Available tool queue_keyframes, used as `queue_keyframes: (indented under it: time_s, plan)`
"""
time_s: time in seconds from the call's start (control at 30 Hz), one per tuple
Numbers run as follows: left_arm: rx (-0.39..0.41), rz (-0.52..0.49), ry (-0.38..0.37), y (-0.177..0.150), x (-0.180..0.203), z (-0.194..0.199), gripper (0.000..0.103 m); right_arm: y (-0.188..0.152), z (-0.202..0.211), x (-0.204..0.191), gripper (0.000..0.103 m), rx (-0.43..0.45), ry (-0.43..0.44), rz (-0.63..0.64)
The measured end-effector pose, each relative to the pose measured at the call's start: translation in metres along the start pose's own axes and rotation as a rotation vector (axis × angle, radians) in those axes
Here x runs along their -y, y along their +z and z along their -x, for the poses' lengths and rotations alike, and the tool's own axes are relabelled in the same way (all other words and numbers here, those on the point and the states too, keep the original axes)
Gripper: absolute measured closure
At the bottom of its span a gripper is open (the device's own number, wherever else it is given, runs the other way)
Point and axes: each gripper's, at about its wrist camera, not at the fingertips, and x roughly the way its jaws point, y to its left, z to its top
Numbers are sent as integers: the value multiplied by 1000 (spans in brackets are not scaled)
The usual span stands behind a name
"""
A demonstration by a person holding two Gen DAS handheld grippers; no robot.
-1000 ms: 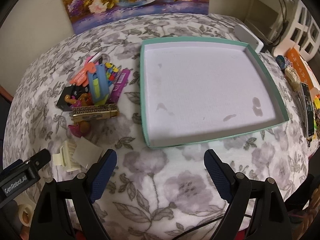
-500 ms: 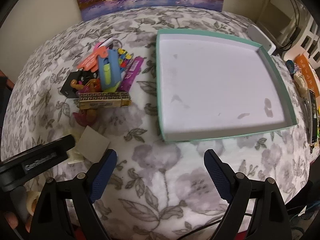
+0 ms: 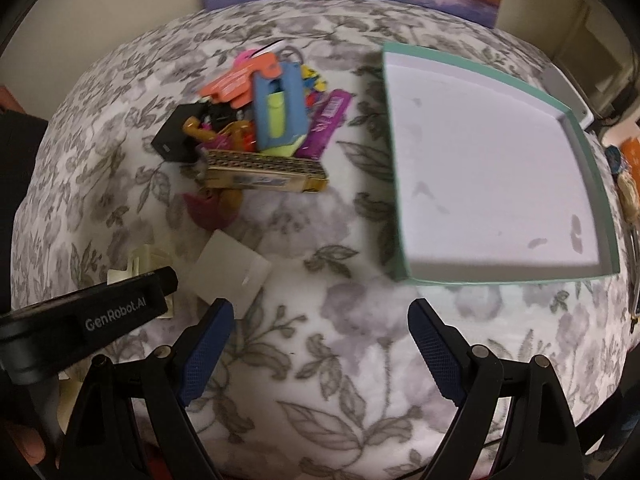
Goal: Organize rigid objects
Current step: 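Grasp the cream hair clip with the left gripper while the right grasps the white charger, then carry the clip and charger into the teal-rimmed tray and open both grippers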
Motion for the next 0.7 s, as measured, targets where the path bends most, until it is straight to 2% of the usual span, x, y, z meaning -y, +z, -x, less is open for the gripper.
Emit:
queue_keyframes:
  time_s: [0.33,0.47,0.57,0.7]
  plan:
    - [-10,93,-33,1,-43,-9,52,3,-17,-36,14,-18,6,118]
    - [-8,105,-16,3,-54,-10,52,5,-26,-48,14,-28,-4,154]
    - [-10,119,-20,6,-63,-10,52,8,-34,-56,15,-28,-21,173]
    - [-13,122,-20,8,-74,-7,52,11,-45,-64,23,-35,-43,194]
